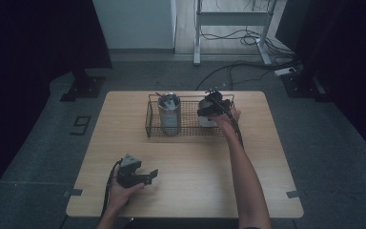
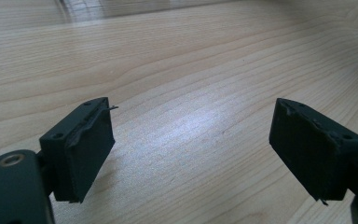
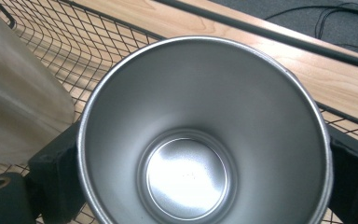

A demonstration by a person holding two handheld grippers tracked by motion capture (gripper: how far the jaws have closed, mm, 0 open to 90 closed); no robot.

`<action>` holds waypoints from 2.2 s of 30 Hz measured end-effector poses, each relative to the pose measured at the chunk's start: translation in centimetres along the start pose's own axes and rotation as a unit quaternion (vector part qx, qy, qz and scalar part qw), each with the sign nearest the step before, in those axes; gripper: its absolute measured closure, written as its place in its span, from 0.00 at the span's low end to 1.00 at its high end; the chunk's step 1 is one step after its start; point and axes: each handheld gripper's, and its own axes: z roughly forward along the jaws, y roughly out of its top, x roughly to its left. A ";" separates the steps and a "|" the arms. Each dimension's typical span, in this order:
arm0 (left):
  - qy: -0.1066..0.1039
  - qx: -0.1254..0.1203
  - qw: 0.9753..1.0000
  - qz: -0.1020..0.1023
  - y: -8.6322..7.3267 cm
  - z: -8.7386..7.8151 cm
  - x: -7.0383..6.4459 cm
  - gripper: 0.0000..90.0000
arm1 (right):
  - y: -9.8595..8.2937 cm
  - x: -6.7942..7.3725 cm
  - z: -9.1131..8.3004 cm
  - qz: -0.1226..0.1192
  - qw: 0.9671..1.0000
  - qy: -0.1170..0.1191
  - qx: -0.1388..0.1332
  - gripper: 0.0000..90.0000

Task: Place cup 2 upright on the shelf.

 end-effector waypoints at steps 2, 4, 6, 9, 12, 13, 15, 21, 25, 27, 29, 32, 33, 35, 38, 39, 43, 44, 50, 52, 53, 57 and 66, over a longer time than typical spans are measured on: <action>0.000 0.000 1.000 0.000 0.0 0.0 0.0 0.15 | -0.1 0.0 0.2 -0.001 1.000 0.002 0.004 0.07; 0.000 0.000 1.000 0.000 0.0 0.0 0.0 0.15 | -0.1 0.0 0.3 -0.001 1.000 0.002 0.008 0.07; 0.000 0.000 1.000 0.000 0.0 0.0 0.0 0.15 | -0.2 0.1 0.4 -0.003 1.000 0.001 0.010 0.07; 0.000 0.001 1.000 0.000 0.0 0.0 0.0 0.15 | -0.4 0.1 0.5 -0.003 1.000 0.000 0.010 0.07; 0.000 0.001 1.000 0.001 0.0 0.0 0.0 0.15 | -0.6 0.0 0.7 -0.001 1.000 -0.001 0.013 0.07; 0.000 0.001 1.000 0.001 0.0 0.0 0.0 0.15 | -0.7 -0.1 0.8 0.000 1.000 0.000 0.015 0.07; 0.000 0.002 1.000 0.001 0.0 0.0 0.0 0.15 | -1.1 -0.3 0.9 0.004 1.000 0.001 0.012 0.07; -0.001 0.004 1.000 0.002 0.0 0.1 -0.1 0.15 | -1.5 -0.4 0.8 0.002 1.000 0.001 0.013 0.06; -0.003 0.004 1.000 0.002 0.0 0.1 -0.2 0.15 | -1.6 -0.2 0.8 0.000 1.000 -0.008 0.015 0.06; -0.003 0.003 1.000 0.001 0.0 0.1 -0.1 0.15 | -1.6 -0.2 0.9 -0.002 1.000 -0.012 0.016 0.05; -0.003 0.002 1.000 -0.001 0.0 0.0 -0.1 0.15 | -1.6 0.0 0.9 0.000 1.000 -0.013 0.016 0.04; -0.004 0.003 1.000 0.000 0.0 0.0 -0.1 0.15 | -1.6 0.0 0.8 0.005 1.000 -0.008 0.014 0.04; -0.004 0.003 1.000 0.000 0.0 0.0 0.0 0.15 | -1.5 -0.1 0.7 0.009 1.000 -0.002 0.010 0.05; -0.004 0.003 1.000 -0.001 0.0 0.1 0.0 0.15 | -1.5 -0.2 0.6 0.013 1.000 0.004 0.007 0.03; -0.004 0.003 1.000 -0.002 0.0 0.0 -0.1 0.15 | -1.5 -0.2 0.5 0.018 1.000 0.010 0.004 0.01; -0.005 0.002 1.000 -0.002 0.0 0.0 -0.1 0.15 | -1.5 -0.3 0.4 0.020 1.000 0.012 -0.002 0.00; -0.008 0.002 1.000 -0.005 0.0 0.0 0.0 0.15 | -1.4 -0.4 0.1 0.026 0.999 0.013 -0.021 0.00; -0.007 0.003 1.000 -0.005 0.0 0.1 0.0 0.15 | -1.4 -0.4 -0.1 0.029 0.999 0.015 -0.028 0.00; -0.005 0.004 1.000 -0.006 0.1 0.1 0.0 0.15 | -1.4 -0.6 -0.8 0.033 0.997 0.020 -0.064 0.00; -0.003 0.002 1.000 -0.007 0.1 0.0 0.1 0.15 | -1.5 -0.6 -1.3 0.030 0.996 0.018 -0.079 0.00; -0.002 0.002 1.000 -0.007 0.1 0.0 0.1 0.15 | -1.5 -0.6 -1.7 0.030 0.995 0.022 -0.090 0.00; 0.000 0.000 1.000 -0.008 0.1 -0.3 0.2 0.15 | -1.3 -0.6 -2.4 0.030 0.994 0.021 -0.099 0.00; -0.001 -0.002 1.000 -0.001 0.0 -0.5 -0.1 0.15 | -1.9 -0.4 -4.7 0.028 0.993 0.020 -0.117 0.00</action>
